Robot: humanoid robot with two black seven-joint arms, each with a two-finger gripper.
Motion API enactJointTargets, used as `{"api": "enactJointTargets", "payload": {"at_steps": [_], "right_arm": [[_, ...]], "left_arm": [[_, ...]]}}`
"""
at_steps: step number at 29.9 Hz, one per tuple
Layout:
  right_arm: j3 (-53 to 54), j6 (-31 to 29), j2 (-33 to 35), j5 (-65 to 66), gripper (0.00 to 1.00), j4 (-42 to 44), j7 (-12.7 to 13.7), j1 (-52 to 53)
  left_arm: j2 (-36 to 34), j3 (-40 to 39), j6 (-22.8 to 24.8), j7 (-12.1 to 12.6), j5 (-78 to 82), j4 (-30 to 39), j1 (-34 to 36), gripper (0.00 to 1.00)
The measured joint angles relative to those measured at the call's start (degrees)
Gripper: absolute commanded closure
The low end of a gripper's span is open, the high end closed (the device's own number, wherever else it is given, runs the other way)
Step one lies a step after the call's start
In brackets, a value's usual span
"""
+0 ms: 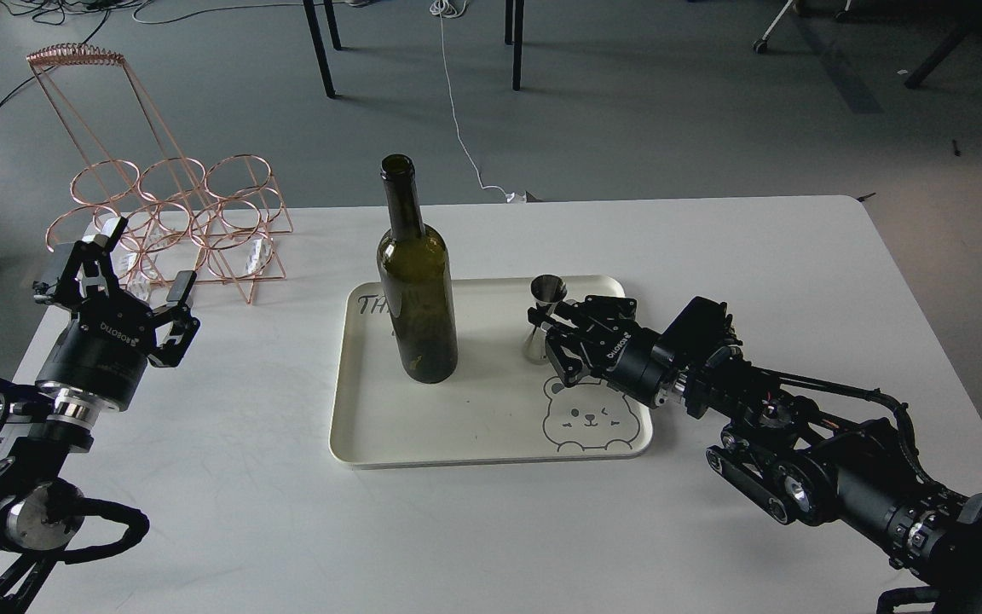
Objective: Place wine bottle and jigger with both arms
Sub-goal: 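Grasp the metal jigger with the right gripper and lift it, then carry the jigger off the tray toward the table edge beside the right arm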
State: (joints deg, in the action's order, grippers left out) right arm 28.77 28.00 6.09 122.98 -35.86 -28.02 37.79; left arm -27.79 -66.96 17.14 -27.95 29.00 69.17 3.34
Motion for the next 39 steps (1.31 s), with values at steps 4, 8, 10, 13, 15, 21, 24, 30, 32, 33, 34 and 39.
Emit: {"api": "enactJointTargets", "payload": {"at_steps": [4,8,10,13,15,21,24,30,32,33,34,39], "right_arm": [[3.61,0.01,2.31,-0.18,0.79,-1.72,0.00,0.63],[7.86,0.02,6.42,-0.30,0.79,-3.96,0.00,0.25],[10.15,0.02,9.02,-1.00,0.79,-4.69,0.02,-0.48],[12.88,0.02,13.11,-3.84,0.79,-5.94,0.01,-2.86],[14.48,0.02,16.35,-6.21,0.79,-7.34,0.03,-5.09],[16.81,0.01,22.84,-12.10,0.79,-9.22,0.03,-13.65],[16.82,0.00,23.89,-13.66,0.79,-9.35,0.03,-17.42],[16.91,0.00,23.81,-14.17,0.78,-9.35,0.03,-19.45],[16.86,-0.01,23.42,-14.17,0.78,-9.31,0.03,-19.44],[16.77,-0.01,23.27,-14.17,0.78,-9.26,0.03,-19.35],[16.71,-0.01,23.08,-14.17,0.78,-9.18,0.03,-19.25],[16.50,-0.01,21.44,-14.18,0.78,-8.37,0.02,-18.63]], "left_arm": [[0.00,-0.02,0.00,0.00,0.00,0.00,0.00,0.01],[-0.14,-0.02,0.00,0.00,-0.01,0.07,0.00,0.01],[-0.14,-0.02,0.00,0.00,0.00,0.08,0.00,0.01],[0.01,-0.02,0.00,-0.02,0.03,0.10,0.02,0.01],[0.07,0.00,0.01,-0.02,0.08,0.10,0.12,0.01],[0.11,0.09,0.01,-0.02,0.10,0.10,0.18,0.01],[0.27,0.23,0.01,0.01,0.09,0.09,0.37,0.01],[1.02,0.63,0.01,0.16,0.17,0.00,1.08,0.01],[1.02,0.73,0.01,0.17,0.18,0.00,1.25,0.01],[1.02,0.75,0.01,0.17,0.18,0.00,1.27,0.01],[1.02,0.77,0.01,0.17,0.18,-0.01,1.28,0.01],[1.01,0.78,0.01,0.17,0.18,0.00,1.31,0.01]]}}
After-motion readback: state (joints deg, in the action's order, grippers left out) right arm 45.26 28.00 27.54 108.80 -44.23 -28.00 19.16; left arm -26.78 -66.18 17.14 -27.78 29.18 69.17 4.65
